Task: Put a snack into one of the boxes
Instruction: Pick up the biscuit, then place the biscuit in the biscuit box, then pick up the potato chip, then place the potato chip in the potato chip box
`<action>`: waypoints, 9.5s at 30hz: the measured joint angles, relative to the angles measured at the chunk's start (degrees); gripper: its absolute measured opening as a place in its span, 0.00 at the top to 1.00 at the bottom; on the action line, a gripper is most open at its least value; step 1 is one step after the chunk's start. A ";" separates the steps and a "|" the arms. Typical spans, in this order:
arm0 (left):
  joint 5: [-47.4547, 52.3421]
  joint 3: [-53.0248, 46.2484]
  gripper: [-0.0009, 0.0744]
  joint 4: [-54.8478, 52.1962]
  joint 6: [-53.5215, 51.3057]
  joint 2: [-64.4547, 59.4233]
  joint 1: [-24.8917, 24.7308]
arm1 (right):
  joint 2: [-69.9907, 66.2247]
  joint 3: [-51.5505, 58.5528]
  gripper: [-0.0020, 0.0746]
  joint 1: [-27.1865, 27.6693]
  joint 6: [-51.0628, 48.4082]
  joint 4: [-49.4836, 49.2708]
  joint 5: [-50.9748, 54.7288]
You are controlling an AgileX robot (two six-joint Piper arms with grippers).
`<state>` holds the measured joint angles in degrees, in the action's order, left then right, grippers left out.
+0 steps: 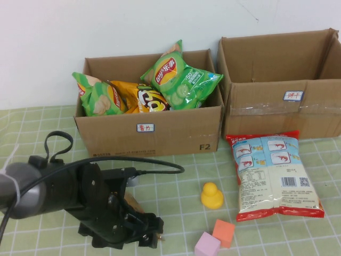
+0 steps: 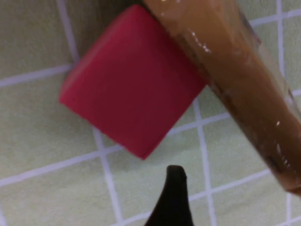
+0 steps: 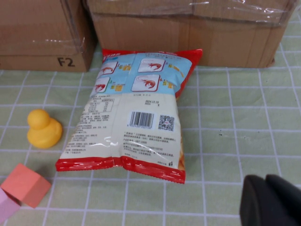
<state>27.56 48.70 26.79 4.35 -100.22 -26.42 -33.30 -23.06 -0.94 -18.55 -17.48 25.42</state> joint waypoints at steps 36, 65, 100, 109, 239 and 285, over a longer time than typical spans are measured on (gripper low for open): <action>-1.37 4.00 0.88 3.51 -5.14 -6.78 0.00 | 0.00 0.00 0.98 0.00 0.00 -1.18 0.00; 8.18 47.33 0.88 45.37 -52.46 -6.92 0.00 | 0.00 0.04 0.98 0.00 0.00 -3.70 0.00; 23.99 82.16 0.93 26.41 -41.70 -32.46 2.35 | 0.00 0.04 0.98 0.00 -1.00 -4.10 0.31; 38.00 82.62 0.99 -5.40 -31.50 -20.11 1.04 | 0.00 0.04 0.98 0.00 -1.00 -4.10 1.46; -23.86 -35.97 0.99 -32.05 -16.77 63.87 1.19 | -81.31 -26.51 0.84 0.00 -64.02 -70.15 13.99; -24.97 -35.97 0.99 -30.64 -15.44 63.87 1.19 | -70.24 -45.11 0.94 -16.27 -66.11 -78.25 36.92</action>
<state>2.59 12.72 -3.85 -11.09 -36.35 -25.23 -103.53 -68.17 -17.21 -84.66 -95.73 62.34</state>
